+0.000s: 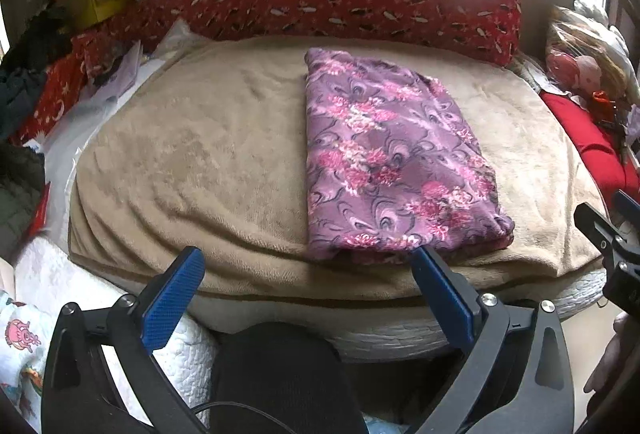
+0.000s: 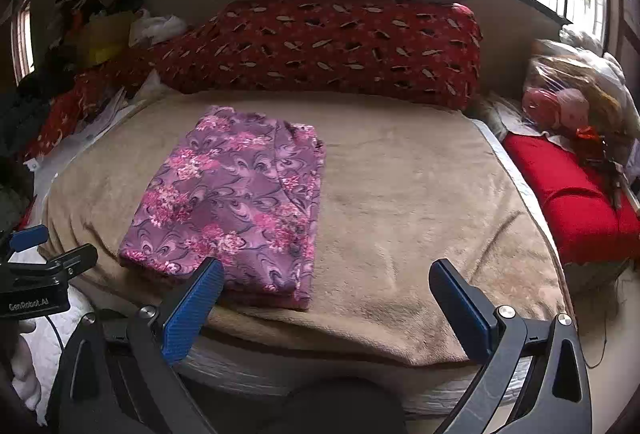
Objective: Fold small clothes
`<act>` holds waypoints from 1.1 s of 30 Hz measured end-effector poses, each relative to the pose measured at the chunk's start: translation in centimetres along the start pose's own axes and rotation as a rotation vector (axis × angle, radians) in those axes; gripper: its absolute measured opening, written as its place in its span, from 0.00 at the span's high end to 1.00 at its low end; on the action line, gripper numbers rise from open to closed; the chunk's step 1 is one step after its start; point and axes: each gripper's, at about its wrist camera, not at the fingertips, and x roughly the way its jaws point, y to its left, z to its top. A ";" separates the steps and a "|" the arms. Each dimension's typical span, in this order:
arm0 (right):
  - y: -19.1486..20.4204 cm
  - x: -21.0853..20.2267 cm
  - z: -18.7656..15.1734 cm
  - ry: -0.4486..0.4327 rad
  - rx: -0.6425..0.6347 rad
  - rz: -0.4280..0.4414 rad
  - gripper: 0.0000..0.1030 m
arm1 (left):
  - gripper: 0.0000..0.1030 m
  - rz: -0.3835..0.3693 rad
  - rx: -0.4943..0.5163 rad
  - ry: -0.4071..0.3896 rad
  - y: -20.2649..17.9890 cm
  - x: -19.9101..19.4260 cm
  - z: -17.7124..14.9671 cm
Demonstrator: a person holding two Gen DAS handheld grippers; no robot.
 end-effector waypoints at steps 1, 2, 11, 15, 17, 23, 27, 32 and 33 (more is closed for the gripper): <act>-0.2 0.0 0.0 0.001 0.007 0.000 0.00 | 0.00 -0.002 0.002 -0.006 -0.2 -0.1 0.0; -0.3 0.0 -0.1 0.004 0.012 0.000 0.00 | 0.00 -0.003 0.004 -0.012 -0.3 -0.3 0.0; -0.9 -0.6 -0.5 -0.002 0.031 0.000 0.00 | 0.00 -0.012 0.013 -0.023 -1.7 -0.8 -0.2; -1.1 -0.6 -0.6 0.005 0.042 0.005 0.00 | 0.00 -0.014 0.014 -0.021 -2.1 -1.1 -0.3; -1.1 -0.6 -0.6 0.004 0.042 0.004 0.00 | 0.00 -0.017 0.010 -0.020 -2.2 -1.2 -0.4; -1.1 -0.7 -0.6 0.004 0.042 0.004 0.00 | 0.00 -0.018 0.011 -0.018 -2.3 -1.5 -0.5; -1.0 -0.9 -0.6 0.007 0.044 0.003 0.00 | 0.00 -0.023 0.016 -0.009 -2.6 -1.7 -0.7; -0.9 -0.9 -0.7 0.007 0.044 0.002 0.00 | 0.00 -0.041 0.033 0.021 -3.0 -1.7 -0.8; -0.9 -0.9 -0.7 0.006 0.044 0.002 0.00 | 0.00 -0.052 0.038 0.029 -3.0 -1.6 -0.9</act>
